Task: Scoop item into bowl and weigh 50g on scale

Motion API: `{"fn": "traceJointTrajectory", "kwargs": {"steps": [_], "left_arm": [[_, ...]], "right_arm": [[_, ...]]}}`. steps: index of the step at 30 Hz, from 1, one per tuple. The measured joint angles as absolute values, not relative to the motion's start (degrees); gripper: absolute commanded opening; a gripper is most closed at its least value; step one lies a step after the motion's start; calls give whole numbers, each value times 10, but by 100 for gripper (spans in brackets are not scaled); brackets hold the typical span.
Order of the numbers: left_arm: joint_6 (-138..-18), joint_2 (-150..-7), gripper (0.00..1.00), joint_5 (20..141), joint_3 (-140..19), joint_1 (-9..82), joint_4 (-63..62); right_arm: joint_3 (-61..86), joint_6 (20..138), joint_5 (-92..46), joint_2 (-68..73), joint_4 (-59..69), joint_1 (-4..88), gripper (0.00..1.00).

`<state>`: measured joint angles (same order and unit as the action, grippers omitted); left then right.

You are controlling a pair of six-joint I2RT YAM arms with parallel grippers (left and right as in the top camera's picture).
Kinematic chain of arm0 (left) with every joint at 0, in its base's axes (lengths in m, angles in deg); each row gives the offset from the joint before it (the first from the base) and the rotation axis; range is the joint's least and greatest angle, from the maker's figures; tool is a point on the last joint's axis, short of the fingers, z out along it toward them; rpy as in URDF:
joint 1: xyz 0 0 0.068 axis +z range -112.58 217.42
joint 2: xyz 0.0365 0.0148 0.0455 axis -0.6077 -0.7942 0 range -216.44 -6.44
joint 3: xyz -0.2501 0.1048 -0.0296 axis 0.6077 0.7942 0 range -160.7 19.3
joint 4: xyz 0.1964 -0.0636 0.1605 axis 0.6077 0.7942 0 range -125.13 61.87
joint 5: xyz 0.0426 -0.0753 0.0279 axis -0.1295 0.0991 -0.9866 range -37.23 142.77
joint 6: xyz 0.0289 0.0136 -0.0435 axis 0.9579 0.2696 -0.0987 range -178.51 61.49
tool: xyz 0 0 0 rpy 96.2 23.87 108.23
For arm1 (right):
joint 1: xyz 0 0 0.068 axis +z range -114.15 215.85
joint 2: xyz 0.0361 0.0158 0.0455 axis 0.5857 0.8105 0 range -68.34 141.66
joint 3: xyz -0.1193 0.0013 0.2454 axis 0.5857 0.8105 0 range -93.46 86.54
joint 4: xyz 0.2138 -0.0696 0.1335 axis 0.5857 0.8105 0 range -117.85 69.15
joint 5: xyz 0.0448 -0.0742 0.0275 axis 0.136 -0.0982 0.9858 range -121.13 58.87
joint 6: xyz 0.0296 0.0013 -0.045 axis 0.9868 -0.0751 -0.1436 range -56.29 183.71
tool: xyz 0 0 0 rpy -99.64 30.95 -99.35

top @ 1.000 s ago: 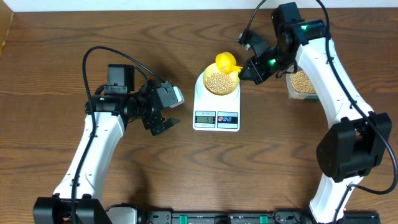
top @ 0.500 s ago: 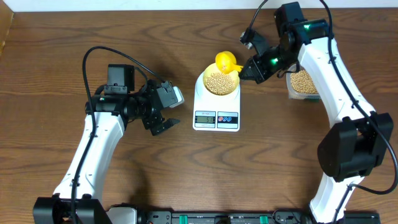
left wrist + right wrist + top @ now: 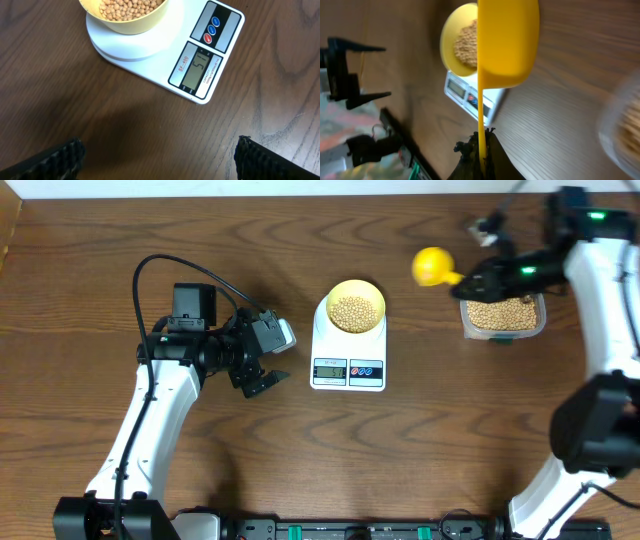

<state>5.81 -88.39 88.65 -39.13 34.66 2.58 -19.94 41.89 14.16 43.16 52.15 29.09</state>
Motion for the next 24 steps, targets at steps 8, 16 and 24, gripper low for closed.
{"fn": "traceJointTrajectory", "kwargs": {"steps": [8, 16, 24], "left_arm": [[58, -884, 98, 886, -391, 347, 26], [58, -884, 97, 886, -391, 347, 26], [58, -884, 97, 886, -391, 347, 26]], "right_arm": [[-206, 422, -25, 390, 564, 233, 1], [-206, 449, -255, 391, 565, 303, 1], [-206, 486, -426, 391, 565, 380, 1]]}}
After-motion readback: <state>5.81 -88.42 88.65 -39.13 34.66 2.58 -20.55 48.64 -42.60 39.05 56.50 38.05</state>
